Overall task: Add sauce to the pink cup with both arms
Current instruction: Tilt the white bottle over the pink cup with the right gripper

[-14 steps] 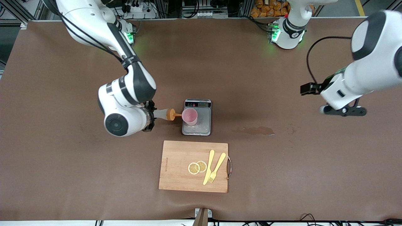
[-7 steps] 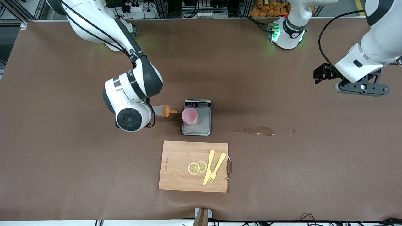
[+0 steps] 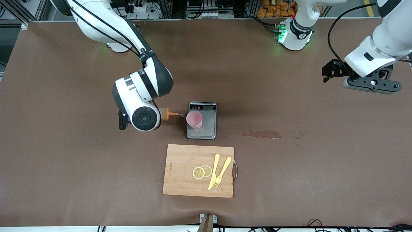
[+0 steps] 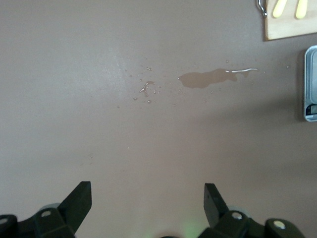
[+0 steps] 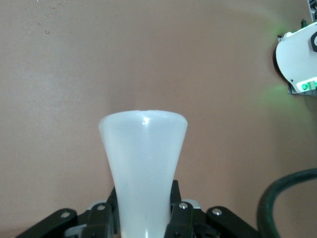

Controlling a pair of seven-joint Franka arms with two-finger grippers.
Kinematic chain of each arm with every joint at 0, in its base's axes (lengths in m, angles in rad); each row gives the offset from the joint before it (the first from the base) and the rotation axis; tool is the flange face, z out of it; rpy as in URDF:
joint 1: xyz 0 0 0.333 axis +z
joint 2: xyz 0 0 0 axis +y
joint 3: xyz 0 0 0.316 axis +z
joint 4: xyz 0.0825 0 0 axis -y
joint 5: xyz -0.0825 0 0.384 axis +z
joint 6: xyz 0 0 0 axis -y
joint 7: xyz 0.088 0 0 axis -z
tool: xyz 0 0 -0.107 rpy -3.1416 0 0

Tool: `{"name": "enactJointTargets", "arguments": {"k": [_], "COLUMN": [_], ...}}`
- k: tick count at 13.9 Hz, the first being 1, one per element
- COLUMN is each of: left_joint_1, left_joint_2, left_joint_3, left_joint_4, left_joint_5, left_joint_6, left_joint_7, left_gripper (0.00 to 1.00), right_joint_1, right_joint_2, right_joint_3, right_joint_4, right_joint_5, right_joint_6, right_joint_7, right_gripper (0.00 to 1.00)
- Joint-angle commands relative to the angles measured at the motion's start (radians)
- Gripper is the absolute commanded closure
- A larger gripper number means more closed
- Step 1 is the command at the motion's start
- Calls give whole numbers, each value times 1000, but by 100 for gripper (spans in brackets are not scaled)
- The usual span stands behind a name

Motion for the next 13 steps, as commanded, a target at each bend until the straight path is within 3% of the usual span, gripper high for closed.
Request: {"name": "enactJointTargets", "arguments": {"k": [1,9,13], "left_joint_1": [14,38,40], "left_joint_2": [-18,-35,-35], "left_joint_3": [-10,-3,-1], "left_joint_4": [12,17,17], "left_joint_5": [-18,-73,-73], "left_joint_6": [-1,-28,-36], "left_joint_7": [-31,-31,-32], "left_gripper": [0,0,0], "right_joint_1": [12,1,-104], "right_joint_2": [14,19,-1], "right_joint_3": [-5,-2,-1], "right_joint_4": [39,39,40], "right_joint_5": [-19,-8,196], "right_joint_6": [-23,-21,-8], "right_joint_7": [34,22,-81], "right_gripper": [73,73,63]}}
